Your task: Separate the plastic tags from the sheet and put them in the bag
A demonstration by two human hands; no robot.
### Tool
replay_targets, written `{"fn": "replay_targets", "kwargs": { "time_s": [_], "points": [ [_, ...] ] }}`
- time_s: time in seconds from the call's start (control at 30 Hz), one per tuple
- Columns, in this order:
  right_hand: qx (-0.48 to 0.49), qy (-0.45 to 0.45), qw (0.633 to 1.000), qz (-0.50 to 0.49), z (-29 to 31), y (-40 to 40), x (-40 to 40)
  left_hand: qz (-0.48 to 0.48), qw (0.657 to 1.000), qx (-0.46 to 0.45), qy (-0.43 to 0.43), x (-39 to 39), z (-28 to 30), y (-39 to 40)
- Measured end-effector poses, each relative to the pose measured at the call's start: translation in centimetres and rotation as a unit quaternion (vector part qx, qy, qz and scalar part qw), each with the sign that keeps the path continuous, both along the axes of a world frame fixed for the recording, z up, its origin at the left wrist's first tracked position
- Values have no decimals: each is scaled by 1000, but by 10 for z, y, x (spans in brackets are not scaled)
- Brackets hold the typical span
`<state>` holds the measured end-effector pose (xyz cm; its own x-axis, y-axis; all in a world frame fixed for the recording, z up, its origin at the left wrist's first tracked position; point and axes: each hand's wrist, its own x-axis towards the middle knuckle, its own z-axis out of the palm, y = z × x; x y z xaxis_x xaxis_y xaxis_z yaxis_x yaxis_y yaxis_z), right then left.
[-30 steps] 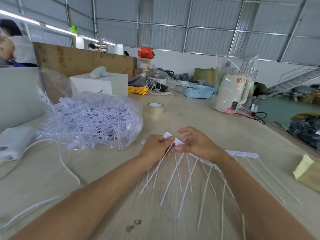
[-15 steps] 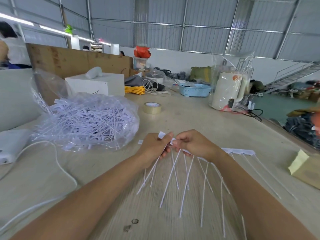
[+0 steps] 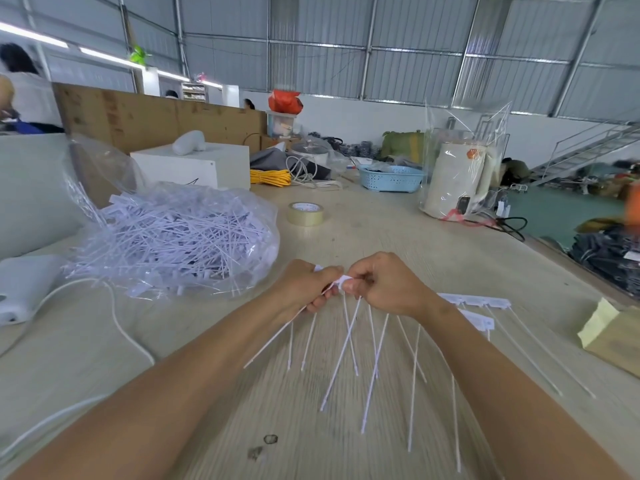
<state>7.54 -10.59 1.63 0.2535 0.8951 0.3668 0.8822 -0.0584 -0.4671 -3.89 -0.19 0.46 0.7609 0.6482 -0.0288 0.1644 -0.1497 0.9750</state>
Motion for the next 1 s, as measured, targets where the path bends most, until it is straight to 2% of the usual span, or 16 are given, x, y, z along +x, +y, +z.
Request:
{"fn": "replay_targets", "kwargs": {
  "time_s": [0.13, 0.17, 0.3, 0.4, 0.53, 0.63, 0.67, 0.7, 0.77, 0.87, 1.0],
  "points": [
    [-54, -109, 992, -17, -1, 1, -2, -43, 994, -5, 101, -7, 6, 3],
    [-54, -104, 993, -12, 0, 1, -2, -48, 993, -8, 108, -8, 8, 4],
    [8, 54, 997, 49, 12, -5, 0, -96, 991, -49, 80, -11, 19, 8],
    [1, 123, 989, 85, 18, -9, -3, -169, 979, -93, 67, -15, 24, 9],
    [-15, 159, 982, 100, 17, -10, -3, -236, 964, -117, 35, -24, 24, 14],
    [4, 147, 988, 47, 14, -21, 15, -333, 919, -197, -79, -37, 36, 28],
    [32, 182, 982, 32, 13, -26, 22, -331, 912, -222, -102, -40, 39, 32],
    [70, 229, 971, 23, 12, -29, 27, -298, 923, -220, -104, -41, 38, 33],
    [120, 303, 945, 33, 12, -31, 30, -194, 967, -149, -77, -32, 27, 31],
    [93, 317, 940, 80, 14, -25, 19, -95, 989, -91, -64, -16, 9, 19],
    [82, 317, 941, 84, 12, -21, 12, -85, 992, -81, -55, -15, 16, 6]
  ]
}}
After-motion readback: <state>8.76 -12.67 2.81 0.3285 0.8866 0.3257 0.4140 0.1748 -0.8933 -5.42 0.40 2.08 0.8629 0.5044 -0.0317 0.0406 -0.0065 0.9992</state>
